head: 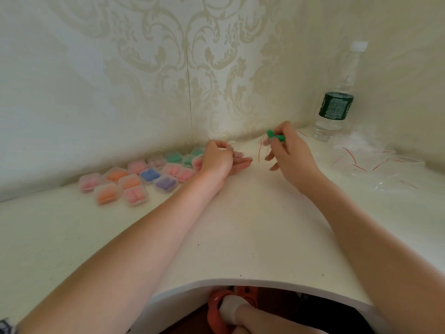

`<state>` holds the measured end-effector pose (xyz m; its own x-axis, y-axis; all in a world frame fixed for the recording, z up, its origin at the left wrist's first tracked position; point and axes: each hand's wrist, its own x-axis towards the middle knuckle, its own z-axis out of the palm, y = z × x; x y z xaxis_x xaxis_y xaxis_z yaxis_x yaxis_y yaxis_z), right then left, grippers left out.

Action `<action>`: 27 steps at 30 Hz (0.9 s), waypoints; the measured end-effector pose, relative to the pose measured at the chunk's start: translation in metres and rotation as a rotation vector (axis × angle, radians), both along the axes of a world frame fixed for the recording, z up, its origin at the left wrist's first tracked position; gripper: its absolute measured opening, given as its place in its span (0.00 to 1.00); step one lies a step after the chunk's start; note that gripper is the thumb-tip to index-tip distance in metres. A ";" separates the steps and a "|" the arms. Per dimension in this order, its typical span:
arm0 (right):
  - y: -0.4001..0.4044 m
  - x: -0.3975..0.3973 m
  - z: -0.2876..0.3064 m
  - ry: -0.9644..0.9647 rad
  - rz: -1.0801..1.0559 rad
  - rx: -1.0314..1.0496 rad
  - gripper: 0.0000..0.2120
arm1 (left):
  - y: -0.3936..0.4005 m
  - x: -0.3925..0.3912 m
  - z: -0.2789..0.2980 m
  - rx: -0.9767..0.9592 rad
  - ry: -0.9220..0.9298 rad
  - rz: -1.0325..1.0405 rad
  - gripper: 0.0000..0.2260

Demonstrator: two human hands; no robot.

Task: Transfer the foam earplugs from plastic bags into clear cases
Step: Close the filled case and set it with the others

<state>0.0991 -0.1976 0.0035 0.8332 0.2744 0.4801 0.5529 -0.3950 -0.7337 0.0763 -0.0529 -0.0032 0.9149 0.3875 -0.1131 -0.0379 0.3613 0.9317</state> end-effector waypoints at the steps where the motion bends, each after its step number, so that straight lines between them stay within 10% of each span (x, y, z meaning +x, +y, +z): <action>1: -0.001 0.002 0.001 0.041 -0.010 0.084 0.03 | 0.001 0.000 0.000 -0.007 -0.013 0.002 0.07; 9: 0.002 0.004 0.001 0.436 0.104 0.229 0.05 | 0.001 -0.003 -0.003 0.030 -0.130 -0.005 0.12; 14: -0.002 0.003 0.013 0.351 0.110 0.335 0.09 | 0.001 -0.002 -0.008 0.255 -0.174 0.100 0.10; 27: -0.007 0.006 0.001 0.327 0.001 -0.207 0.08 | -0.003 -0.001 -0.016 0.549 -0.210 0.162 0.10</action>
<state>0.1047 -0.2049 0.0043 0.9330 0.3382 0.1233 0.3029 -0.5528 -0.7763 0.0751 -0.0556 -0.0191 0.8206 0.4741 0.3192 -0.2552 -0.1959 0.9468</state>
